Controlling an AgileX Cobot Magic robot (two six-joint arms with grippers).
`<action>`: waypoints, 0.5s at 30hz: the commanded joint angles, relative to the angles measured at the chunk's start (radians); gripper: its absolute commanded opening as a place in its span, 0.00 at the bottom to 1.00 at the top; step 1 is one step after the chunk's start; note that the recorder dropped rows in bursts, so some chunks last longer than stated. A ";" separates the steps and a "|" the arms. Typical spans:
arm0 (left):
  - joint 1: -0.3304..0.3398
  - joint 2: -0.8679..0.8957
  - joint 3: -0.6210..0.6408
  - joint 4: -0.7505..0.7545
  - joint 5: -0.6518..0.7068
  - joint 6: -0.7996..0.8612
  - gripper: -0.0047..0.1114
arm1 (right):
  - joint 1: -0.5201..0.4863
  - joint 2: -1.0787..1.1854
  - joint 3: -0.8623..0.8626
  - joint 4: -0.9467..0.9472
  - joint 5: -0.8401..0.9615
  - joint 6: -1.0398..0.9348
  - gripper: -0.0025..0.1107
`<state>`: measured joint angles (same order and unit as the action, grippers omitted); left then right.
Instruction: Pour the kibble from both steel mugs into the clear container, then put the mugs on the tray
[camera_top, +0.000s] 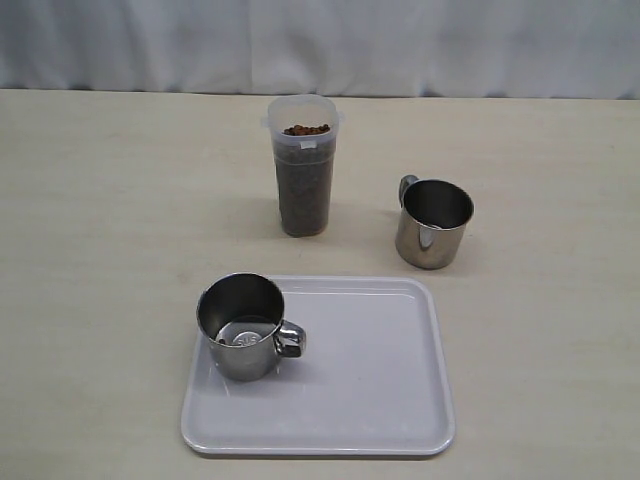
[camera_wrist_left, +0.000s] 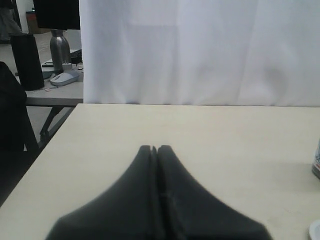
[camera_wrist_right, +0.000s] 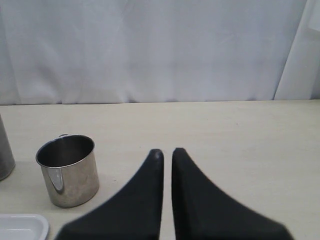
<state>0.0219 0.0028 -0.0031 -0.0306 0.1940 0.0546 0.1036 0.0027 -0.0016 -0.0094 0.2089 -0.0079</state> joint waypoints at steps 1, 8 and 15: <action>0.002 -0.003 0.003 -0.012 -0.013 0.025 0.04 | 0.003 -0.003 0.002 0.002 0.001 0.001 0.06; 0.002 -0.003 0.003 -0.012 -0.013 0.025 0.04 | 0.003 -0.003 0.002 0.002 0.001 0.001 0.06; -0.019 -0.003 0.003 -0.008 -0.013 0.025 0.04 | 0.003 -0.003 0.002 0.002 0.001 0.001 0.06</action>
<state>0.0219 0.0028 -0.0031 -0.0324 0.1940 0.0746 0.1036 0.0027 -0.0016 -0.0094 0.2089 -0.0079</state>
